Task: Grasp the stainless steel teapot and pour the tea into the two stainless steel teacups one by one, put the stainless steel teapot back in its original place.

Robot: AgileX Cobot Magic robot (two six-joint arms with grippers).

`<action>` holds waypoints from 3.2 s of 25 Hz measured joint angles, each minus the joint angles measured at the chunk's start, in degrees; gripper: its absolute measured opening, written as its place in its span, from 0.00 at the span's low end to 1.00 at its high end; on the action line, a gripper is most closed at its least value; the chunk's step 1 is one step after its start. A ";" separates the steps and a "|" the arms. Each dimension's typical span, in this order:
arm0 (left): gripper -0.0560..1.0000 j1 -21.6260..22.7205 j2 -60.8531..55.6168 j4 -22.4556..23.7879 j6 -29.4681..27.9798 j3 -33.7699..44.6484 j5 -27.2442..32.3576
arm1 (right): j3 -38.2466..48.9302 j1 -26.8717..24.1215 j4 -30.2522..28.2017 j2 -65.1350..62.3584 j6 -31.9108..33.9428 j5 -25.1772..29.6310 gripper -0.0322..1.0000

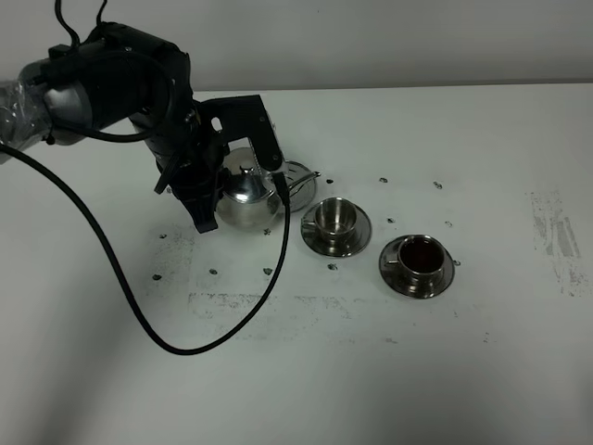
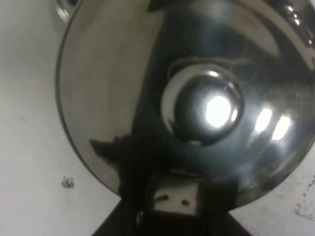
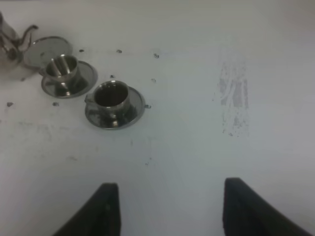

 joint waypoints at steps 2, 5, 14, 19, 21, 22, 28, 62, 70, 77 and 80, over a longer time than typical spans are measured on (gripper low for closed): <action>0.23 0.00 0.49 0.17 1.33 0.00 -0.01 | 0.00 0.00 0.00 0.00 0.00 0.00 0.47; 0.23 0.00 0.94 1.16 3.27 0.00 -0.28 | 0.00 0.00 0.00 0.00 0.00 0.00 0.47; 0.23 -1.54 1.02 5.33 5.93 0.00 -3.13 | 0.00 0.00 0.00 0.00 0.00 0.00 0.47; 0.23 -2.84 1.02 6.13 6.67 0.00 -3.85 | 0.00 0.00 0.00 0.00 0.00 0.00 0.47; 0.23 -2.92 1.02 6.97 6.67 0.00 -3.98 | 0.00 0.00 0.00 0.00 0.00 0.00 0.47; 0.23 -2.92 1.02 7.62 6.67 0.00 -4.03 | 0.00 0.00 0.00 0.00 0.00 0.00 0.47; 0.23 -3.60 1.02 10.65 6.51 0.00 -4.68 | 0.00 0.00 0.00 0.00 0.00 0.00 0.47; 0.23 -5.76 2.40 19.87 6.51 0.00 -9.37 | 0.00 0.00 0.00 0.00 0.00 0.00 0.47; 0.23 -5.76 2.40 21.51 6.58 0.00 -10.22 | 0.00 0.00 0.00 0.00 0.00 0.00 0.47; 0.23 -5.80 2.40 22.45 7.08 0.00 -11.10 | 0.00 0.00 0.00 0.00 0.00 0.00 0.47; 0.23 -6.01 2.40 22.53 8.43 0.00 -11.41 | 0.00 0.00 0.00 0.00 0.00 0.00 0.47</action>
